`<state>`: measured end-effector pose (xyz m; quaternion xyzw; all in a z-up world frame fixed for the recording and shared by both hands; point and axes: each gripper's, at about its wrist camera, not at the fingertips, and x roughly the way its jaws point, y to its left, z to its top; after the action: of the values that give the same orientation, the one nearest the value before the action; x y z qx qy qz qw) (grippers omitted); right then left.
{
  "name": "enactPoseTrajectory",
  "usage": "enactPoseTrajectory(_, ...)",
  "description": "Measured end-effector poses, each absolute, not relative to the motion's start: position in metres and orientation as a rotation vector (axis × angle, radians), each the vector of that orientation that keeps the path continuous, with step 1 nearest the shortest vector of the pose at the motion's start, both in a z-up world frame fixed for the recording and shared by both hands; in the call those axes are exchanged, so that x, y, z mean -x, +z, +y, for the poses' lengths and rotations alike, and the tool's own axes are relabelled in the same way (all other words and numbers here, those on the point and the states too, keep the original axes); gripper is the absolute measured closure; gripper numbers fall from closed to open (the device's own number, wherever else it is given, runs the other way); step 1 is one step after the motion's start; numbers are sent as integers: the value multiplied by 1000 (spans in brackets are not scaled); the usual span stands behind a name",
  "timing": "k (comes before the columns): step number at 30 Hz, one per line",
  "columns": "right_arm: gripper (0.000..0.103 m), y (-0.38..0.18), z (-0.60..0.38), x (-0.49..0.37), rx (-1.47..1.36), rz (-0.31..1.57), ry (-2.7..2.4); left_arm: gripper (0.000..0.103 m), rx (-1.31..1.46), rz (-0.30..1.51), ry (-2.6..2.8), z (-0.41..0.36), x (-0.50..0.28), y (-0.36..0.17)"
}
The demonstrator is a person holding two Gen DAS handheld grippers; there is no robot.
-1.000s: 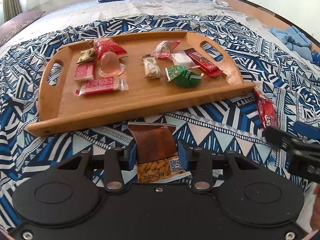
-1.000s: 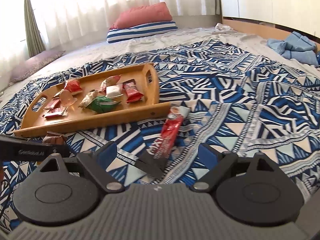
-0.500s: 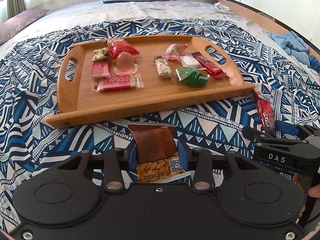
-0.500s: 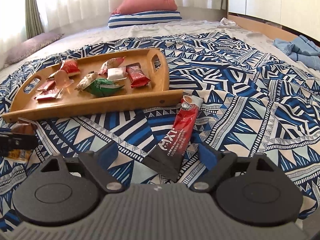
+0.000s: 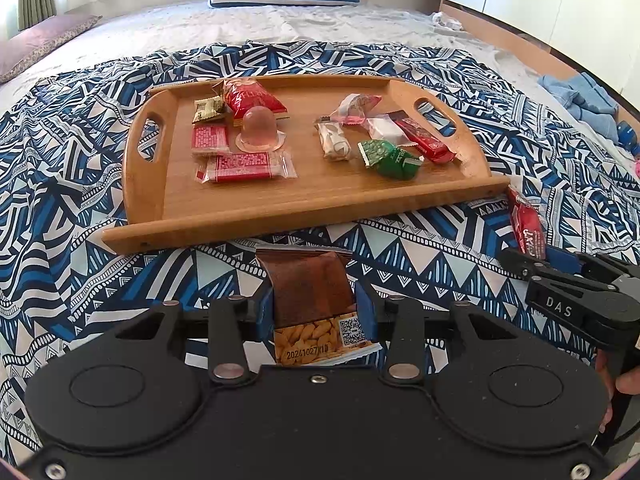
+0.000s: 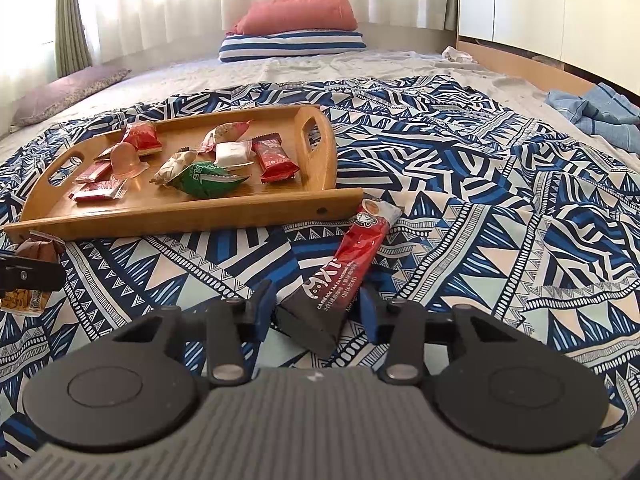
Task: Organize snacks
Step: 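Grasp the red MXT stick with the right gripper while the left holds the almond packet, then carry the almond packet and MXT stick over the tray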
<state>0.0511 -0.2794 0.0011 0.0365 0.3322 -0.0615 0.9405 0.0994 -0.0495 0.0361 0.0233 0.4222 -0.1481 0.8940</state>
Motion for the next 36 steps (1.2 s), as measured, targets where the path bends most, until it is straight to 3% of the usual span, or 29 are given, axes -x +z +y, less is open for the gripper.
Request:
enactPoseTrajectory(17,62,18,-280,-21,-86,623,-59,64,-47,888,-301,-47,-93,31)
enactPoseTrajectory(18,60,18,-280,-20,-85,625,-51,64,-46,888,-301,-47,-93,31)
enactPoseTrajectory(20,41,18,-279,-19,-90,627,-55,64,-44,889,-302,-46,-93,30)
enactPoseTrajectory(22,34,17,-283,-22,-125,618,-89,64,-41,889,-300,-46,-94,29)
enactPoseTrajectory(26,33,14,-291,-43,-196,669,-175,64,-31,893,-296,-46,-96,28)
enactPoseTrajectory(27,39,11,-291,-49,-194,698,-204,64,-29,893,-295,-46,-96,28)
enactPoseTrajectory(28,59,9,-291,-54,-200,720,-216,64,-27,891,-295,-45,-96,29)
enactPoseTrajectory(29,72,7,-292,-57,-206,729,-225,64,-25,888,-294,-44,-97,29)
enactPoseTrajectory(31,78,7,-290,-57,-189,724,-222,64,-21,881,-291,-43,-98,31)
enactPoseTrajectory(36,79,15,-283,-52,-141,694,-162,64,-8,861,-285,-38,-103,39)
